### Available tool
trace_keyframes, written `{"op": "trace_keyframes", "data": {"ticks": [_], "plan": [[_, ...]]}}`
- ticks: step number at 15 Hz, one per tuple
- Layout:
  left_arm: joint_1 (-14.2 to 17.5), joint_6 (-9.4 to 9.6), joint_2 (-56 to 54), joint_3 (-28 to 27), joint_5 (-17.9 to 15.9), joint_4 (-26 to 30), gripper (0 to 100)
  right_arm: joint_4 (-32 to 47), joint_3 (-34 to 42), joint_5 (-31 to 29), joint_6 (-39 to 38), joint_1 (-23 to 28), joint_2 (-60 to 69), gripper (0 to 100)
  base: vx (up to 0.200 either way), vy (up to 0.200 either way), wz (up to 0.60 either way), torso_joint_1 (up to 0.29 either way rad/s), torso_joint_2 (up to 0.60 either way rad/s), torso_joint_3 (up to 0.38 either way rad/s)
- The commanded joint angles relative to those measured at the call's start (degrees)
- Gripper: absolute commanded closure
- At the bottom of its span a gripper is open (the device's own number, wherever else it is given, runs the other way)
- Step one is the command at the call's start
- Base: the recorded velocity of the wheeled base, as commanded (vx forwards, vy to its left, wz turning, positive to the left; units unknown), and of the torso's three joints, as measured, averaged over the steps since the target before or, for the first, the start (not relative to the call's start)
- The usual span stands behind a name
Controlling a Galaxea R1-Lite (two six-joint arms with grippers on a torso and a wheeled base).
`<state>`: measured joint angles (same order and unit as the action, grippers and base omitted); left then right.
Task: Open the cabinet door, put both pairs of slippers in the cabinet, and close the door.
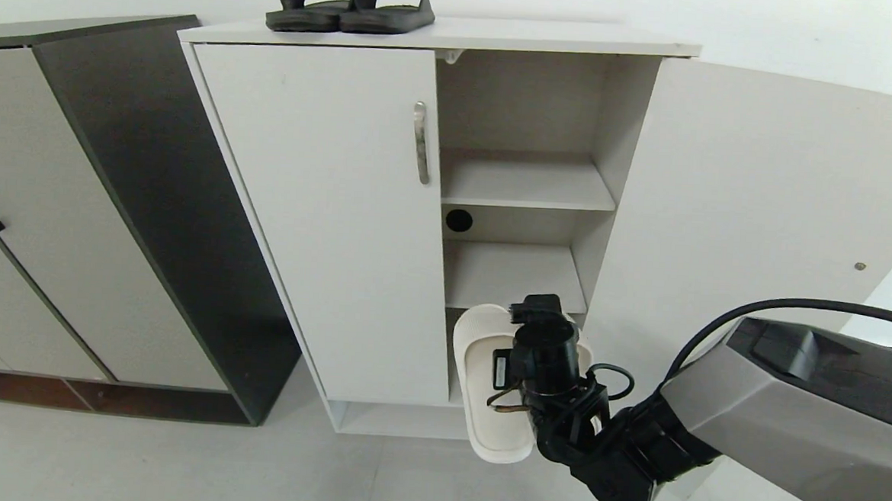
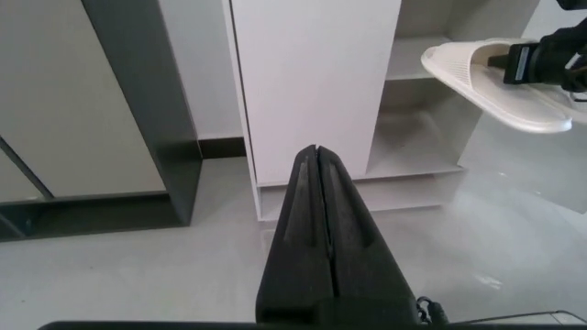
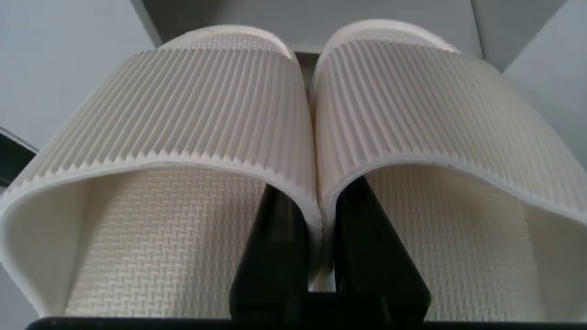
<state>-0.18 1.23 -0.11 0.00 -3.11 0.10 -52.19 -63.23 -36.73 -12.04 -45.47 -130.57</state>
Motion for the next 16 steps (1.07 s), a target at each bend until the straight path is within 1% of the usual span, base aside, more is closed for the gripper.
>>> {"op": "trace_keyframes", "data": {"ticks": [1, 2, 4, 7, 8, 10, 12, 13, 16], "plan": [[0.0, 0.00, 0.1, 0.0, 0.0, 0.0, 100, 1.4, -2.2, -0.3, 0.3, 0.0, -1.4, 100, 0.000, 0.000, 0.00, 0.002, 0.00, -0.183], [0.0, 0.00, 0.1, 0.0, -0.1, 0.0, 100, 2.2, -3.9, -0.4, 0.3, 0.3, -2.8, 100, 0.000, 0.000, 0.00, 0.002, 0.01, -0.203], [0.0, 0.00, 0.1, 0.0, 0.0, 0.0, 100, 2.4, -5.7, -2.6, 0.3, 0.2, -4.9, 100, 0.000, 0.000, 0.00, 0.002, 0.00, -0.200], [0.0, 0.00, 0.1, 0.0, 0.0, 0.0, 100, 1.9, -5.7, -3.1, 0.1, 0.2, -5.0, 100, 0.000, 0.000, 0.00, 0.005, 0.00, -0.199], [0.0, 0.00, 0.1, 0.0, 0.0, 0.0, 100, 1.2, -5.3, -4.5, 0.4, 0.2, -4.4, 100, 0.000, 0.000, 0.00, -0.002, 0.00, -0.203], [0.0, 0.00, 0.1, 0.0, 0.0, 0.0, 100, -4.0, -3.9, -6.1, 3.2, 0.1, -3.5, 100, 0.000, 0.000, 0.00, 0.004, 0.00, -0.062], [0.0, 0.00, 0.1, 0.0, 0.0, 0.0, 100, -14.9, -0.1, -6.0, 8.4, 0.3, -4.2, 100, 0.000, 0.000, 0.00, 0.000, 0.00, 0.000], [0.0, 0.00, 0.1, 0.0, 0.0, 0.0, 100, -17.8, 0.6, -5.9, 10.1, 0.6, -5.1, 100, 0.000, 0.000, 0.00, 0.000, 0.00, 0.000], [0.0, 0.00, 0.1, 0.0, 0.0, 0.0, 100, -18.7, 0.4, -6.0, 10.0, 1.8, -6.1, 100, 0.000, 0.000, 0.00, 0.000, 0.00, 0.000]]}}
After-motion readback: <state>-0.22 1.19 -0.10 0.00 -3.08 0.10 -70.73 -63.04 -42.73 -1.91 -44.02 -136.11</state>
